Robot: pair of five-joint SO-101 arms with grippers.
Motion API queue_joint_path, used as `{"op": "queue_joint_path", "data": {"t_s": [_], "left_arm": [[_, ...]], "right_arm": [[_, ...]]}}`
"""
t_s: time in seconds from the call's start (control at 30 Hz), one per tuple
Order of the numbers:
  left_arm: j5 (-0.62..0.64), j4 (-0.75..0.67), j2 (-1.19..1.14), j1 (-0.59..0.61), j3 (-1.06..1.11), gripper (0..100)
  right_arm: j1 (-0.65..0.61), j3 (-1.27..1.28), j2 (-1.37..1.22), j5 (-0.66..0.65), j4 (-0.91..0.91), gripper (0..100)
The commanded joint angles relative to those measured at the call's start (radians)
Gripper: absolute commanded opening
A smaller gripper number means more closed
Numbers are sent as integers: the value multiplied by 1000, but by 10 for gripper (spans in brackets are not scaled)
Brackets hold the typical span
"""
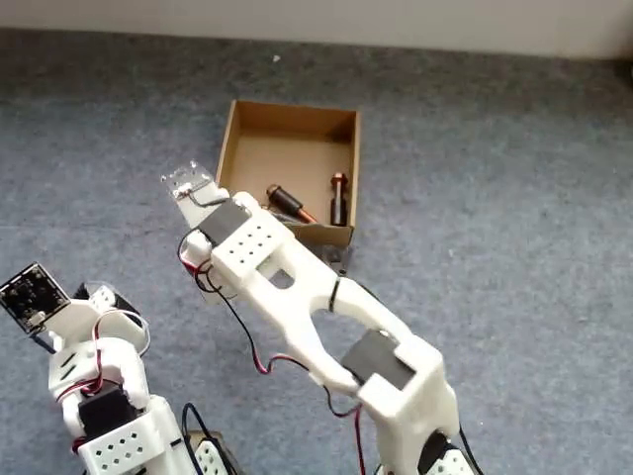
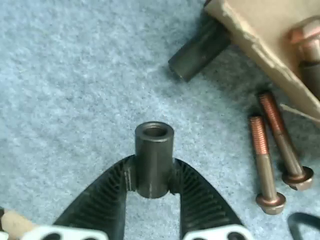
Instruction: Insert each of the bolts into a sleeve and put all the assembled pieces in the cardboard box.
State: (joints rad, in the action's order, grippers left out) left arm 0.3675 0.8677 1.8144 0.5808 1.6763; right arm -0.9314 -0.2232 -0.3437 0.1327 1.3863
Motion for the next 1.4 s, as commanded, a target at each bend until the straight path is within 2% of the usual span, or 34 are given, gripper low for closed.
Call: {"op": "queue_joint_path", "data": {"t_s": [0.0, 0.27, 0.4, 0.57, 0.77, 0.83, 0.97, 1.03, 1.2, 1.37], "left_arm": [[9, -20, 4, -16, 19, 7], [9, -20, 4, -16, 19, 7], [9, -20, 4, -16, 19, 7], [9, -25, 4, -15, 19, 7], [6, -51, 5, -8, 19, 9], [-58, -71, 5, -12, 15, 10], [-305, -149, 7, -21, 10, 10], [-387, -183, 7, -67, 10, 7], [-485, -175, 5, -213, -30, 7], [-532, -61, 2, -334, -202, 7]], "right_arm": [[1, 51, 205, -3, -25, 5], [-71, 285, 581, -6, -16, 5], [-67, 444, 812, -8, -24, 5], [4, 625, 1047, -57, -24, 5], [148, 812, 1302, -63, -25, 5], [191, 885, 1383, -63, -48, 5], [317, 1055, 1555, -63, -162, 5], [380, 1148, 1632, -63, -236, 5], [458, 1366, 1756, -63, -366, 5], [576, 1480, 1808, -57, -487, 5]]}}
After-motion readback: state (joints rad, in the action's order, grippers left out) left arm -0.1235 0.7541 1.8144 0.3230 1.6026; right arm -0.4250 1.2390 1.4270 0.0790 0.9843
